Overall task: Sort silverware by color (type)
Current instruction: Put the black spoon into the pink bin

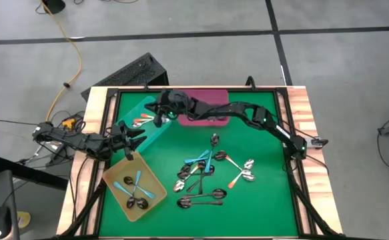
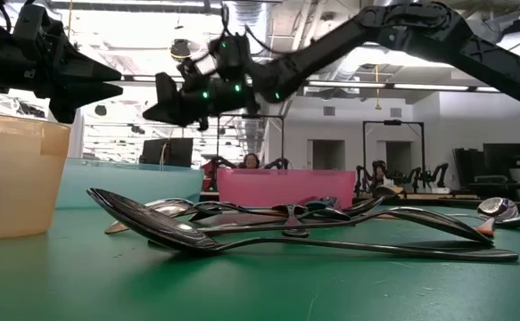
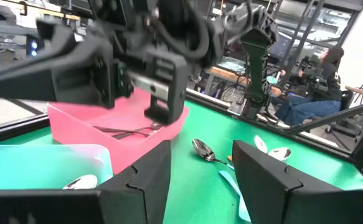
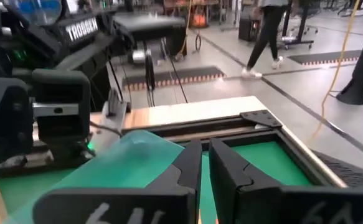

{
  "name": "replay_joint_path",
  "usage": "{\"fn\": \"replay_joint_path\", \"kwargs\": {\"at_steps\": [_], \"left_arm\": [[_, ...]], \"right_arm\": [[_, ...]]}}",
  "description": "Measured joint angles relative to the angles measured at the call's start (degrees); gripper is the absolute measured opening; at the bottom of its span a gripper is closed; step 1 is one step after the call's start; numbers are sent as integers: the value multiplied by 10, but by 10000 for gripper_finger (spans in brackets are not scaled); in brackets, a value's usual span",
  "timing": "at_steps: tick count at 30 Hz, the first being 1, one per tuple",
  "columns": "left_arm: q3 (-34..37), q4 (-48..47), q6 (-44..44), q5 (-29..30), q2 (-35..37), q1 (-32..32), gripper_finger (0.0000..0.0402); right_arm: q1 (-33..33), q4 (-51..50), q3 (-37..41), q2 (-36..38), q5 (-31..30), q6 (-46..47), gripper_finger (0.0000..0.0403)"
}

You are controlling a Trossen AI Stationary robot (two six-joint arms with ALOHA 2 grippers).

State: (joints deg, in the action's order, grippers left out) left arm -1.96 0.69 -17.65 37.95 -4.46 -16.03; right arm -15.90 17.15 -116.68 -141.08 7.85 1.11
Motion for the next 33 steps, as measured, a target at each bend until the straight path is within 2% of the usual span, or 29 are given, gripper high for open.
{"fn": "replay_joint_path", "kwargs": {"at_steps": [9,12,26,33], "left_arm": [[0,0,0,0,0,0,158],[0,0,0,1,0,0,158],[0,0,1,7,0,0,158],[0,0,-25,31,0,0,158]], "right_arm": [[-11,-285,-185,4,-3,-99,47],[-15,-299,-166,29,-4,-102,46],[-8,-333,-166,30,-4,-120,46],[-6,-323,-166,30,-4,-99,46]]}}
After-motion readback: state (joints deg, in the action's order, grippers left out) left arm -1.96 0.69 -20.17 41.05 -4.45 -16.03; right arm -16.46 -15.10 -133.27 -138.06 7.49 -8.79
